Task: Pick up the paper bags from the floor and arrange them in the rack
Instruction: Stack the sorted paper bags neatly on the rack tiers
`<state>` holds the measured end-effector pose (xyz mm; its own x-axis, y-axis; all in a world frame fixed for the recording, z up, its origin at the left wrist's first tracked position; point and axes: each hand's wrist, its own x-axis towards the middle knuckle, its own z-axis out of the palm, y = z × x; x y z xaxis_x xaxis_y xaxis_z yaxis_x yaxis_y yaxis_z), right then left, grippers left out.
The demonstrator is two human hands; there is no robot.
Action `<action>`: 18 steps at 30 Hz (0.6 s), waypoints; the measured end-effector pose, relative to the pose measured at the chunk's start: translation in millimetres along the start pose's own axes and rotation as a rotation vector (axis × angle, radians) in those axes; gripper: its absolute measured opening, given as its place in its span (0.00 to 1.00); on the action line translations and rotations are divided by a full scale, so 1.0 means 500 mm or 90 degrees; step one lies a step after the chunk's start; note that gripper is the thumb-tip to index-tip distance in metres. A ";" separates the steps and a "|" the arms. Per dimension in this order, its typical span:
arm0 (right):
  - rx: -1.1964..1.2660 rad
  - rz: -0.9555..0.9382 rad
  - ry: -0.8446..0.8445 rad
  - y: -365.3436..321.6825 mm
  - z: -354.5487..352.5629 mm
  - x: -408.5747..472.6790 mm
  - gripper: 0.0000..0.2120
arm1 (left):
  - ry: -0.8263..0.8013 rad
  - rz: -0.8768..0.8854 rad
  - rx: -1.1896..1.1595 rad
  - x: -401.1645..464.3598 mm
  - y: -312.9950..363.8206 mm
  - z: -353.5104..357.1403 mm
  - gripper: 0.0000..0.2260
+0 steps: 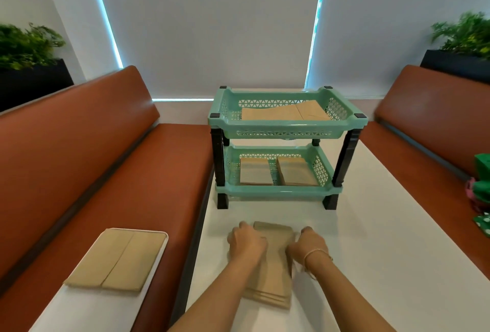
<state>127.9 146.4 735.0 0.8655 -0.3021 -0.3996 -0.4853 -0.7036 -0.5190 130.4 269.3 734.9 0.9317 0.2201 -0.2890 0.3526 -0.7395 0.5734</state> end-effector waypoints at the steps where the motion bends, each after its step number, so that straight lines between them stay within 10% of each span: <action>1: 0.027 0.016 -0.006 0.010 0.009 -0.008 0.24 | -0.013 -0.025 0.006 -0.011 -0.007 0.006 0.20; 18: 0.238 0.061 -0.126 0.064 0.028 -0.093 0.21 | -0.123 -0.131 0.087 -0.095 -0.019 0.011 0.21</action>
<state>70.4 147.1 726.6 0.7917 -0.2001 -0.5772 -0.6050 -0.3868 -0.6959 82.3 262.1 738.9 0.8035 0.2595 -0.5357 0.5050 -0.7736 0.3828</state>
